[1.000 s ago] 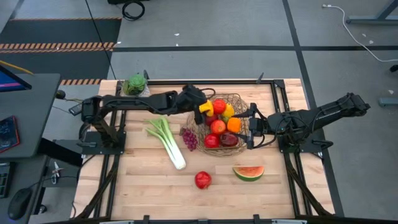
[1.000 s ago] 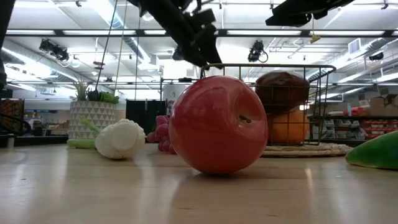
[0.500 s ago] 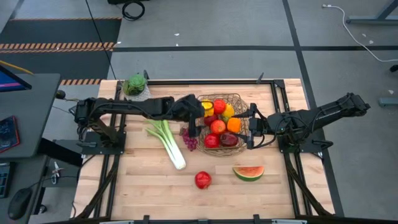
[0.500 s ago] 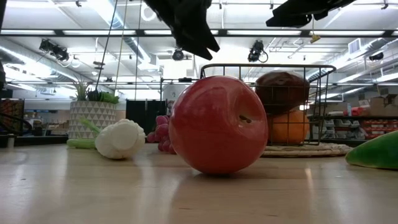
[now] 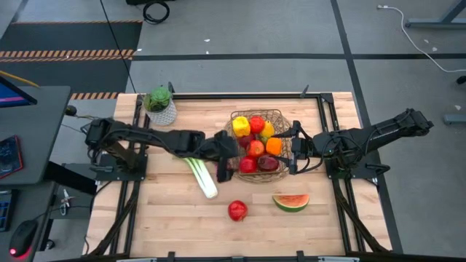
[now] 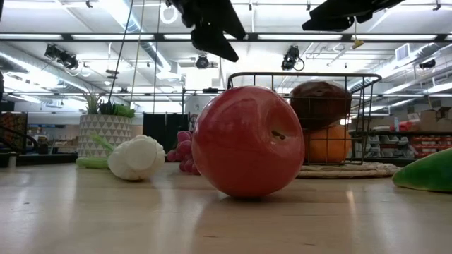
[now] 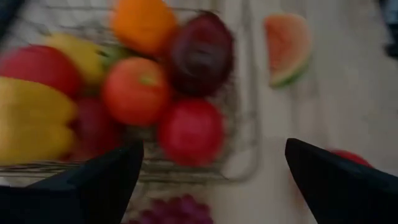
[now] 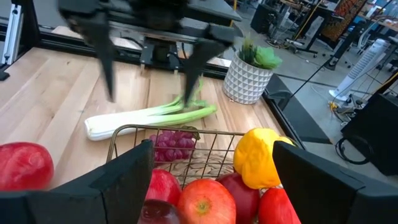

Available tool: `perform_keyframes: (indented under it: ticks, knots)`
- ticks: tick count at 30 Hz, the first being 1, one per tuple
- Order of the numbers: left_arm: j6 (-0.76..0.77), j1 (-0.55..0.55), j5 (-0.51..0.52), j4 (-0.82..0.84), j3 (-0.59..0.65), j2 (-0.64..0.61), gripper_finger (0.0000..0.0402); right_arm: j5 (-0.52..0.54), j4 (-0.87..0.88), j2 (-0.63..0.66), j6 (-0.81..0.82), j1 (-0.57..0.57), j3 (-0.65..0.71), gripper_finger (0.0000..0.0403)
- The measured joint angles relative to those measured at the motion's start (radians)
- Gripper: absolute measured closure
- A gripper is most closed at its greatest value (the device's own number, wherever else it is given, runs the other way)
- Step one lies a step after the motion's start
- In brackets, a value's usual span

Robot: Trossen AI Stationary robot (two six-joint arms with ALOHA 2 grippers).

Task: Build produce basket
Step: Put the apple into the wire basket

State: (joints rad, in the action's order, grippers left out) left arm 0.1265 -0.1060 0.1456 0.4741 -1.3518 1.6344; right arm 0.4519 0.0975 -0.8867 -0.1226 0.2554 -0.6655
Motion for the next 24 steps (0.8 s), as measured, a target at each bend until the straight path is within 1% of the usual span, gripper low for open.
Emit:
perform_keyframes:
  ticks: [3, 5, 9, 17, 24]
  knots:
    - [0.034, -0.031, -0.076, 0.006, 0.000, 0.006, 0.0001, 0.000, 0.000, 0.000, -0.001, 0.000, 0.000, 0.0069]
    - [0.060, -0.058, -0.103, 0.007, 0.001, 0.010, 0.0001, 0.000, -0.001, 0.002, -0.002, 0.000, 0.000, 0.0069]
    - [0.071, -0.126, -0.104, 0.000, 0.002, 0.027, 0.0001, 0.000, -0.004, 0.016, 0.000, 0.001, 0.000, 0.0069]
    - [0.046, -0.247, -0.103, -0.051, 0.001, 0.124, 0.0001, 0.000, -0.039, 0.047, -0.003, 0.019, -0.002, 0.0069]
    - [0.029, -0.291, -0.076, -0.110, 0.001, 0.195, 0.0001, 0.000, -0.045, 0.058, 0.004, 0.058, -0.001, 0.0069]
